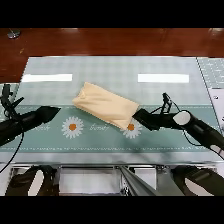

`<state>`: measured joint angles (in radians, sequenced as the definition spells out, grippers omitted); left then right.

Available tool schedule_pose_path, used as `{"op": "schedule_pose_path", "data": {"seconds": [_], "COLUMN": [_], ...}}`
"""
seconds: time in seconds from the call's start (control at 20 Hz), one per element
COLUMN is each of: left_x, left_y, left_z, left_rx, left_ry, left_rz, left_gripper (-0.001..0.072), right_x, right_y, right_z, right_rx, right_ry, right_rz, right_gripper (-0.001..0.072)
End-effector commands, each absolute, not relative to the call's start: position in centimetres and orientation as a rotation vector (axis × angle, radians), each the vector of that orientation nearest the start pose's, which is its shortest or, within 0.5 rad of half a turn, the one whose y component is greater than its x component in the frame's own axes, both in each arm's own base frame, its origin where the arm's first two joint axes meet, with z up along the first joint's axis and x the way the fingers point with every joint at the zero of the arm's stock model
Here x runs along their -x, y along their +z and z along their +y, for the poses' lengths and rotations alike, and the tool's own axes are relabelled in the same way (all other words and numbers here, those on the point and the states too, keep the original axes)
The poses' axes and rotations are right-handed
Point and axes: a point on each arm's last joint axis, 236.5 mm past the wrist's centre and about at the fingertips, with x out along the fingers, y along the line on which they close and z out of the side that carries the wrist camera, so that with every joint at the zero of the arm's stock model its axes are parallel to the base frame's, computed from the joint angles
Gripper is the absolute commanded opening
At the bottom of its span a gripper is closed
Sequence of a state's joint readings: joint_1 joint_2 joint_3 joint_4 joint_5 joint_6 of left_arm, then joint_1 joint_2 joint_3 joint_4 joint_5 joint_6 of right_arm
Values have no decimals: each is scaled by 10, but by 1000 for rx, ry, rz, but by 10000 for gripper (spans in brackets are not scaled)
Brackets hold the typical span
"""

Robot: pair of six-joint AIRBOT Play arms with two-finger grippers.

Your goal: Fold the shirts.

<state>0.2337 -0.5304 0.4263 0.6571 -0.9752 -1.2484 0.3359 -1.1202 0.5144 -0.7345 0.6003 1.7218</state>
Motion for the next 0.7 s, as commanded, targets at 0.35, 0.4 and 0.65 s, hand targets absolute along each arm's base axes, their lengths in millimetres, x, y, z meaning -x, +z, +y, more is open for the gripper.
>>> {"op": "schedule_pose_path", "data": {"seconds": [0.35,0.4,0.65], "left_x": [-275,-275,-275], "left_y": [39,39,39], "left_z": [-94,-94,-94], "left_rx": [688,688,688], "left_ry": [-329,-329,-331], "left_rz": [869,869,871], "left_gripper": [29,29,29], "right_x": [-334,-344,-433], "right_y": [-92,-73,100], "right_z": [277,288,289], "right_rx": [-754,-719,-503], "right_ry": [441,525,699], "right_rz": [1429,1405,1115], "right_gripper": [29,29,28]}}
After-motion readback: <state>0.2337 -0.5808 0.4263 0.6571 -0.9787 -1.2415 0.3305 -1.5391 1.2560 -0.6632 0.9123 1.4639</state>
